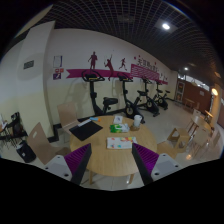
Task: Fold towel
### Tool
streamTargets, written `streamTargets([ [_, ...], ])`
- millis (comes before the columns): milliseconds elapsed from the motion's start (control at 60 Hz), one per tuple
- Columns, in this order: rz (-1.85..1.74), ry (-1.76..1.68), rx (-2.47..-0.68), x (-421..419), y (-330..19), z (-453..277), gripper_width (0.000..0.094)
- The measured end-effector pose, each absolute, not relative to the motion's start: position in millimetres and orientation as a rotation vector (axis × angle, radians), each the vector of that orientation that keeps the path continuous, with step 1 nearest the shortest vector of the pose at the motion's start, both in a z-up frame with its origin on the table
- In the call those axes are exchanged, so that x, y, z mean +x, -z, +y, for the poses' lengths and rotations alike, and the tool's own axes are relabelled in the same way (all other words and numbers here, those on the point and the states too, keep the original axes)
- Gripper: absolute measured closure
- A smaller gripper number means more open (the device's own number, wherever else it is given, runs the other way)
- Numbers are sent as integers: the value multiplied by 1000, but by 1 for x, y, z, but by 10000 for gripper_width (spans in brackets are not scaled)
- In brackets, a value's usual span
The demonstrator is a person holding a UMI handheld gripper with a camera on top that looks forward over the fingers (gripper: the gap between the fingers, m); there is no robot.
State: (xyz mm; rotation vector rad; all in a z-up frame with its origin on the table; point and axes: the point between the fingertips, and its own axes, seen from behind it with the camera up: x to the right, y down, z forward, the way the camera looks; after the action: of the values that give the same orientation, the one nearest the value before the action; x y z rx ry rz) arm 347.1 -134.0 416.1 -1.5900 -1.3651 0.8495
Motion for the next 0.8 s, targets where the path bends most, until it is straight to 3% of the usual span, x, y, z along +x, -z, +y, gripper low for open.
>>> streamTargets([
  [467, -1379, -830, -1572, 309, -377, -186, 76],
  [700, -1371, -835, -1580, 262, -320, -198, 78],
  [800, -1381, -840, -1581, 235, -278, -196, 80],
])
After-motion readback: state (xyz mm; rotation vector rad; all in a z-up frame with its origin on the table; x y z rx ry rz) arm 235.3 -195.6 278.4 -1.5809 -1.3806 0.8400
